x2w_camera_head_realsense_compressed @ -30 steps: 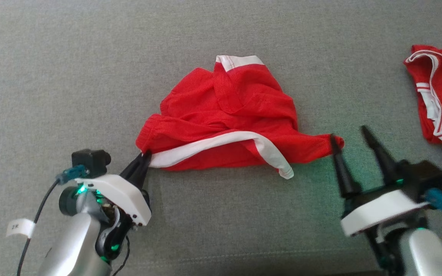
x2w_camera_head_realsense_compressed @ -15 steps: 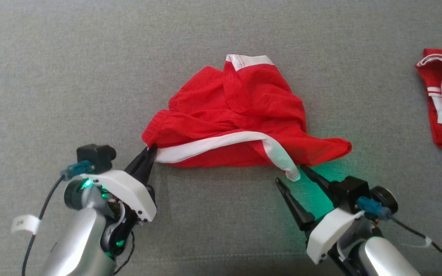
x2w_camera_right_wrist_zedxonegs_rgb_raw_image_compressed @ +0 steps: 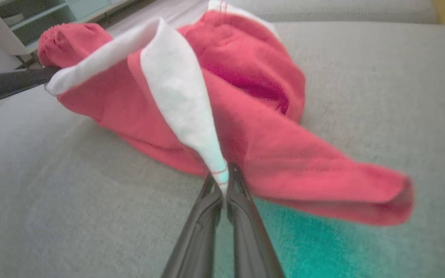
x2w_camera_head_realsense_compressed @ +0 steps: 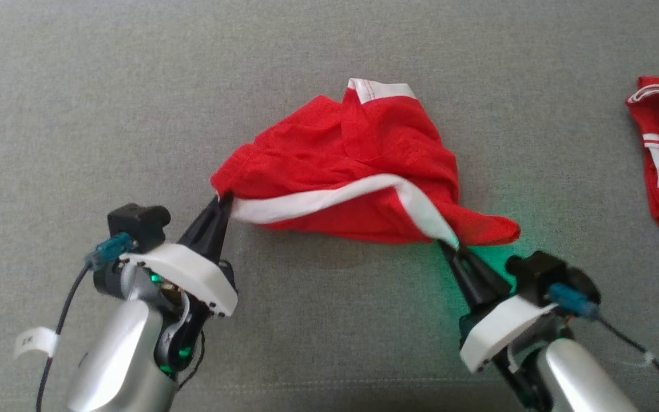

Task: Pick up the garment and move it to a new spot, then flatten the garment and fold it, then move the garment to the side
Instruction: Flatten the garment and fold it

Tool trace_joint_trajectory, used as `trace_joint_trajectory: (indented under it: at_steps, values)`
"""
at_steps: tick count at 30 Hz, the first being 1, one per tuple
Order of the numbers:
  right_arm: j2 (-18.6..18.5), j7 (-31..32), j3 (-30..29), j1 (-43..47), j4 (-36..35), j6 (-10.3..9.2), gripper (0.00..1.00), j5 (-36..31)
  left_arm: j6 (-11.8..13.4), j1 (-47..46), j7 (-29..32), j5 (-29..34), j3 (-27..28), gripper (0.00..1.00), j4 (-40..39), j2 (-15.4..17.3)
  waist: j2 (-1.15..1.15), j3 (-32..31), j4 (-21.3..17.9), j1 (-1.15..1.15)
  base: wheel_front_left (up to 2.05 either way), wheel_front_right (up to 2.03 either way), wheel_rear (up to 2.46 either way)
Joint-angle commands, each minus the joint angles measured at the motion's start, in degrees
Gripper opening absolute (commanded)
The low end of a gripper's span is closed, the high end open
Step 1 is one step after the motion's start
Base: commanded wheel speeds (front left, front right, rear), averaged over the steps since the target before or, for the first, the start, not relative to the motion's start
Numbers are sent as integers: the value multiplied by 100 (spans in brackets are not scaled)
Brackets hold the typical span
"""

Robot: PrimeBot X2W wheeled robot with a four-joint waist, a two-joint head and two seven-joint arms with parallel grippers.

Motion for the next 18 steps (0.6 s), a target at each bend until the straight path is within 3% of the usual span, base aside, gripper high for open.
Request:
trace_joint_trajectory:
  at_steps: [1,10,18]
  values:
    - [23,-134,-21,-172,-361,-5,0,23,68,-192,-142,79,218,0,-357,143,0,-35,-5,0,0,0,0]
    - [-219,-87,-926,-688,-1608,-5,0,-262,429,-647,-372,505,268,0,-1570,225,0,-266,-10,0,0,0,0]
    - [-710,324,-1487,-1824,-2473,-5,0,-477,634,-1936,91,659,436,0,-2039,257,0,-440,11,0,0,0,0]
